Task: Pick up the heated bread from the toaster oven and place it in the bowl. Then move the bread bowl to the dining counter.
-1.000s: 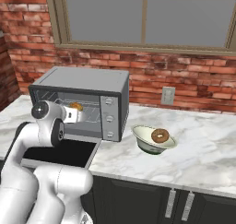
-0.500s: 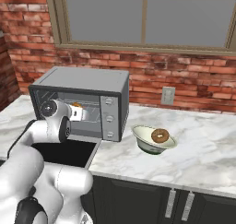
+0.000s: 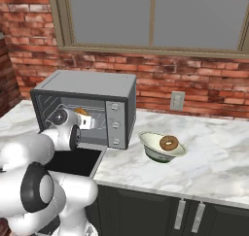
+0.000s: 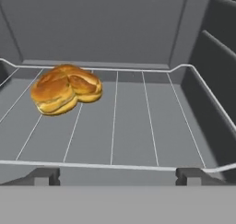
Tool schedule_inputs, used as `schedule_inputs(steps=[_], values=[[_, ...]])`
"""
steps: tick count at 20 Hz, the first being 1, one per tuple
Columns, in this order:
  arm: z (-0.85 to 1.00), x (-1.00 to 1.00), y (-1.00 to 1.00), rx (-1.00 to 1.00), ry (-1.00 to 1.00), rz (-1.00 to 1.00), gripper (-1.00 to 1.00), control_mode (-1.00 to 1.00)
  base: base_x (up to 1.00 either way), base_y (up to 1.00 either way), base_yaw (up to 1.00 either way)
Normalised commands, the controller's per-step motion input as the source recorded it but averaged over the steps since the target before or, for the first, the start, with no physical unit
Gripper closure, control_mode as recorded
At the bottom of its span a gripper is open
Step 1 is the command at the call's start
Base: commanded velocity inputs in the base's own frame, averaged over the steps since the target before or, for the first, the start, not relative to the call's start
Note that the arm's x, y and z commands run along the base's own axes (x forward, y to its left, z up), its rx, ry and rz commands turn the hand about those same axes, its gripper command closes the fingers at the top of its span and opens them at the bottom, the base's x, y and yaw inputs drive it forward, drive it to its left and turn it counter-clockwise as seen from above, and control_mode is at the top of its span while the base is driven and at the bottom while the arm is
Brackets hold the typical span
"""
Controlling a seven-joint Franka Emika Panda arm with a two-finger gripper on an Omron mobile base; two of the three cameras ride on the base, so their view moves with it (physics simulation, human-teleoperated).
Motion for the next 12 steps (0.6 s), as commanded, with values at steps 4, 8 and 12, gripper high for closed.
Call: schedule_inputs(steps=[4, 8, 12], values=[[-0.39, 0.23, 0.0, 0.0, 0.04, 0.0, -1.0, -1.0, 0.0, 0.0, 0.0], [-0.25, 0.1, 0.01, 0.0, 0.12, 0.0, -1.0, -1.0, 0.0, 0.0, 0.0], [0.0, -0.03, 0.01, 0.0, 0.04, 0.0, -1.0, -1.0, 0.0, 0.0, 0.0]])
